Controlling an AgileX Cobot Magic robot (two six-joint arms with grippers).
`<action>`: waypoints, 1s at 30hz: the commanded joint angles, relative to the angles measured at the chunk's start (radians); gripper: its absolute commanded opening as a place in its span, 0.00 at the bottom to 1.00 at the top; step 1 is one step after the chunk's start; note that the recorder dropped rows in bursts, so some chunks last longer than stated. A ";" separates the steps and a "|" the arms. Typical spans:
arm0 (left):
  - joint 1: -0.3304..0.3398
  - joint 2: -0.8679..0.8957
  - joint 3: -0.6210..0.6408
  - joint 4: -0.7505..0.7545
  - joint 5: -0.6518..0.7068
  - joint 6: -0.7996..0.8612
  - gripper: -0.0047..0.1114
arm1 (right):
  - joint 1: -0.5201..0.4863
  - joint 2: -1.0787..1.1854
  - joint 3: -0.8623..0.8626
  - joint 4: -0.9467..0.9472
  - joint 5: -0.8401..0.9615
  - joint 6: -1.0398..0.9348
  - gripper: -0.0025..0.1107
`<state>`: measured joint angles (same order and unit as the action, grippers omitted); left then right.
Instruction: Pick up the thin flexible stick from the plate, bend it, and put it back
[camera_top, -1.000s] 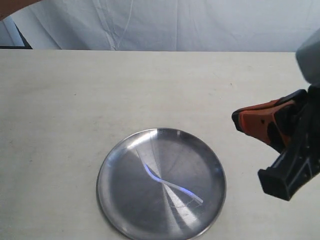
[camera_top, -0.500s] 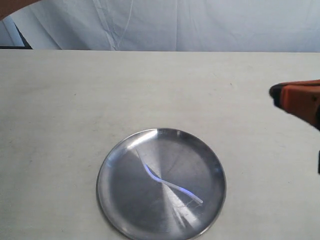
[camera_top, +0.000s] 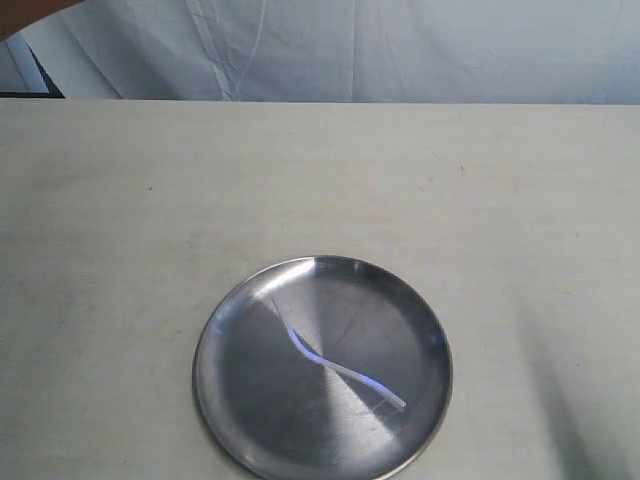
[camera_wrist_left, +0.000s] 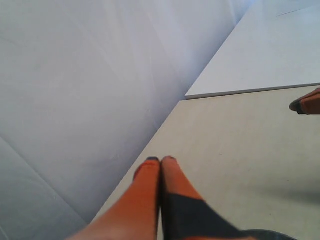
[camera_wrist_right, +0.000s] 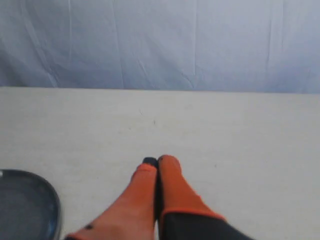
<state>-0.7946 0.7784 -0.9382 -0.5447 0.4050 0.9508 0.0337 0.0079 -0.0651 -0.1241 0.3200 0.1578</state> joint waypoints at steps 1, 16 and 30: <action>-0.006 -0.004 -0.004 0.005 -0.006 -0.008 0.04 | -0.011 -0.008 0.022 0.000 0.049 0.000 0.01; -0.006 -0.004 -0.004 -0.001 -0.008 -0.008 0.04 | -0.011 -0.008 0.022 0.000 0.059 0.000 0.01; 0.168 -0.094 0.136 -0.294 -0.001 -0.058 0.04 | -0.011 -0.008 0.022 0.000 0.059 0.000 0.01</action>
<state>-0.7088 0.7305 -0.8687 -0.7581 0.4243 0.9051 0.0276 0.0063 -0.0465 -0.1221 0.3795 0.1578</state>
